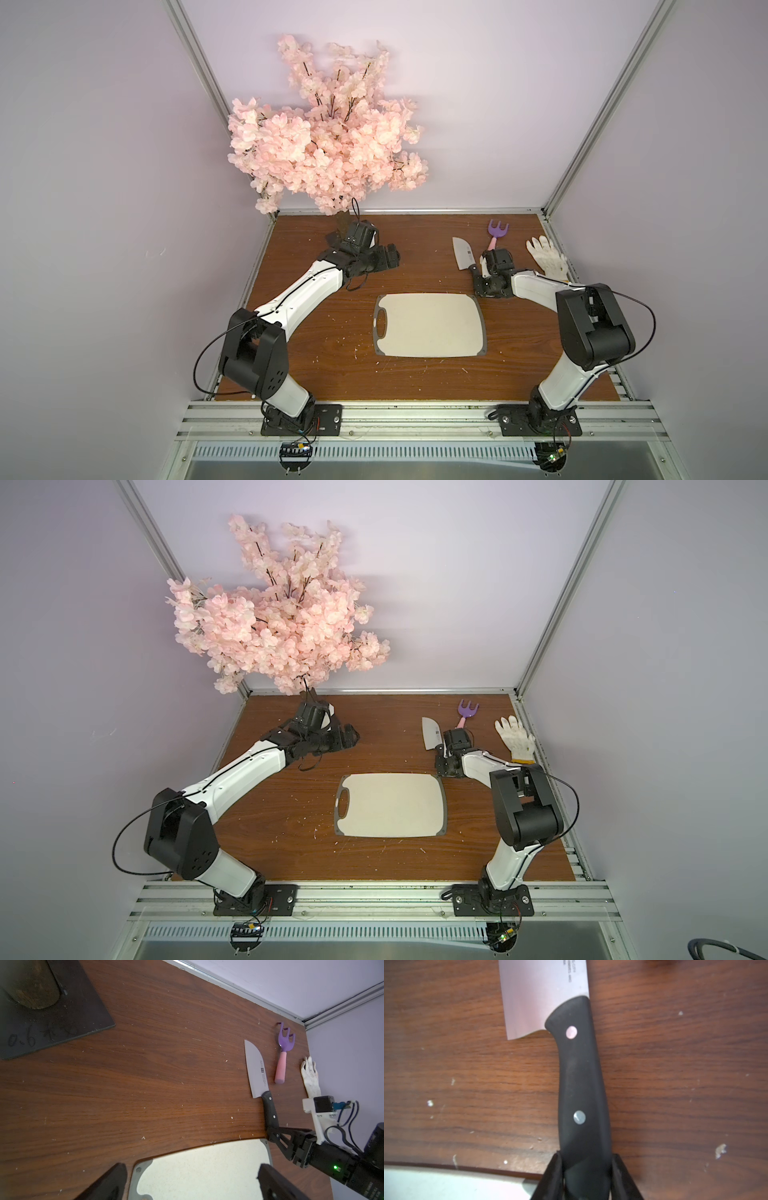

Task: Align the knife with the edge of the cutting board
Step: Pick up the knife at the center of the board.

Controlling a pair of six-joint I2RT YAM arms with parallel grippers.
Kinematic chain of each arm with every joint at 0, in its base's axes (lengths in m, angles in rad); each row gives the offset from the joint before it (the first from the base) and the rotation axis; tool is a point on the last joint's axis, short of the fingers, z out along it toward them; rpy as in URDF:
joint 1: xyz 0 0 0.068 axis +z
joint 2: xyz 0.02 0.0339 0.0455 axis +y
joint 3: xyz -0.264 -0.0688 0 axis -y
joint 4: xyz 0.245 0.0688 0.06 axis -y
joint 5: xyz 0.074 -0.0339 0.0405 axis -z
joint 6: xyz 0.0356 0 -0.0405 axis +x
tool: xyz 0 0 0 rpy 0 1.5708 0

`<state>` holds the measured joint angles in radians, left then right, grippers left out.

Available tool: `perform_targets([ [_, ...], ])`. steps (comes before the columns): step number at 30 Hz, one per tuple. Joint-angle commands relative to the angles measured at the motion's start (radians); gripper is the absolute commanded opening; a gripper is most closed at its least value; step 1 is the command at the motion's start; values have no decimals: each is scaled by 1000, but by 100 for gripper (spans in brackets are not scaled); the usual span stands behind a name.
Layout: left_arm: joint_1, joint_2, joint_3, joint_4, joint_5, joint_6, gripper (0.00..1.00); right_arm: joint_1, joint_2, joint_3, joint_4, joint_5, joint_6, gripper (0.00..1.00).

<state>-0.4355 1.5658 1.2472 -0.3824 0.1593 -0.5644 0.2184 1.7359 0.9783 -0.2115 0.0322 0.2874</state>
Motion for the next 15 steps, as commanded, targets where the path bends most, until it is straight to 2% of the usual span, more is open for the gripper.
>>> perform_targets([
  [1, 13, -33, -9, 5, 20, -4, 99, 36, -70, 58, -43, 46, 9, 0],
  [9, 28, -43, -11, 5, 23, -6, 99, 116, -178, 92, -101, 128, 37, 0],
  [15, 32, -45, -12, 5, 25, -8, 99, 225, -250, 57, -131, 237, 77, 0],
])
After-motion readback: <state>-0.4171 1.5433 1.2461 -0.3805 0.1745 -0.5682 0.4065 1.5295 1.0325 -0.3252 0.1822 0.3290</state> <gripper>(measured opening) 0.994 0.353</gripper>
